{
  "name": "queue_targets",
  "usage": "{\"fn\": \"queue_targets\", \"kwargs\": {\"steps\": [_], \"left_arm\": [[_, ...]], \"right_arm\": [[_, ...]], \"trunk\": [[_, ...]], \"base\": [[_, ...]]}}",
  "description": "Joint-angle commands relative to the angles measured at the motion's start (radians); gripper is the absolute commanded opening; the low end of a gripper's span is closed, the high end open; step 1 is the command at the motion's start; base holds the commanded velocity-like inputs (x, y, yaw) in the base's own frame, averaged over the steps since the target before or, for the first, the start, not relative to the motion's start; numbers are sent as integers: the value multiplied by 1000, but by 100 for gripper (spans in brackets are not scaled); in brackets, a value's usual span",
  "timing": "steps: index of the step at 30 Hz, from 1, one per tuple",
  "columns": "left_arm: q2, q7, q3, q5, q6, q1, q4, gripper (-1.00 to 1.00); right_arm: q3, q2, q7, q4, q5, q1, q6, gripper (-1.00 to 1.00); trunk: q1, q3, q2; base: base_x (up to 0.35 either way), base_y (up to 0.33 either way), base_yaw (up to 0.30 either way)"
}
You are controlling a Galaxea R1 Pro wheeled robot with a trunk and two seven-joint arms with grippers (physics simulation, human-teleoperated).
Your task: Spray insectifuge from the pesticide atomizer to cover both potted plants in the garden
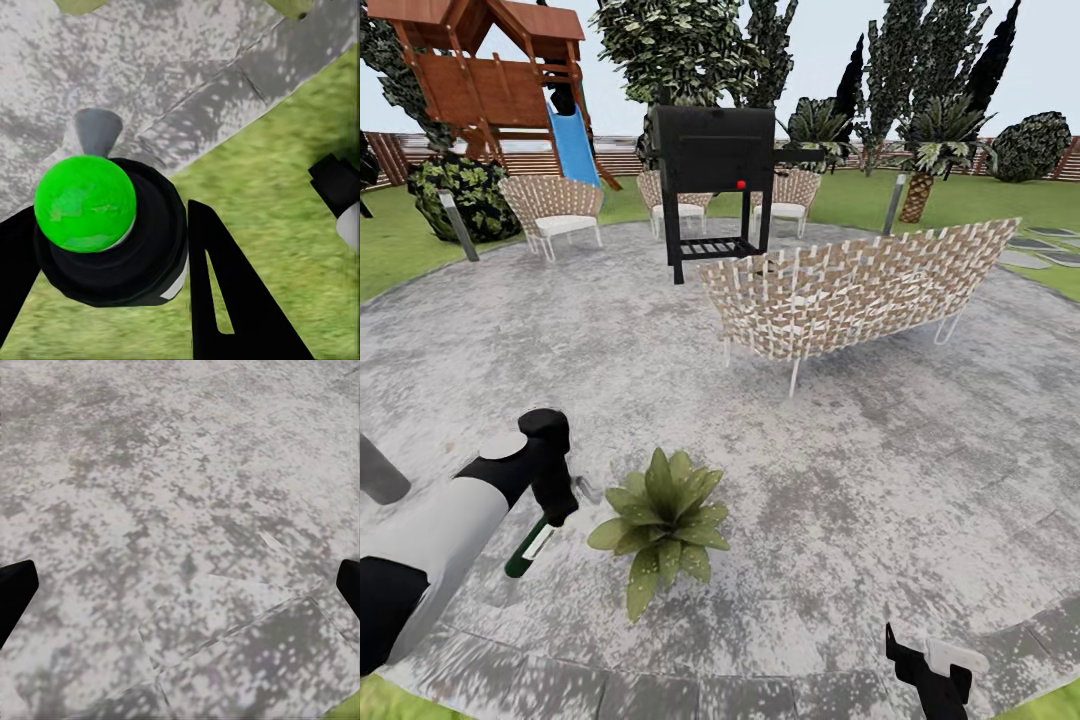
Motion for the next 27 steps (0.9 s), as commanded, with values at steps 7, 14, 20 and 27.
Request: {"fn": "queue_targets", "kwargs": {"steps": [7, 14, 20, 27], "left_arm": [[-110, -9, -3, -4, 15, 19, -11, -100], [-42, -9, 6, -3, 13, 23, 3, -100], [-17, -9, 5, -2, 8, 26, 4, -100], [-57, -9, 5, -2, 9, 112, -9, -100]], "right_arm": [[2, 0, 1, 1, -8, 0, -4, 100], [1, -21, 3, 23, -8, 0, -3, 100], [1, -117, 4, 39, -16, 0, -1, 100], [2, -117, 7, 41, -14, 0, -1, 100]], "trunk": [[0, -1, 0], [0, -1, 0], [0, -1, 0], [0, -1, 0]], "base": [[0, 3, 0], [0, 0, 0], [0, 0, 0], [0, 0, 0]]}}
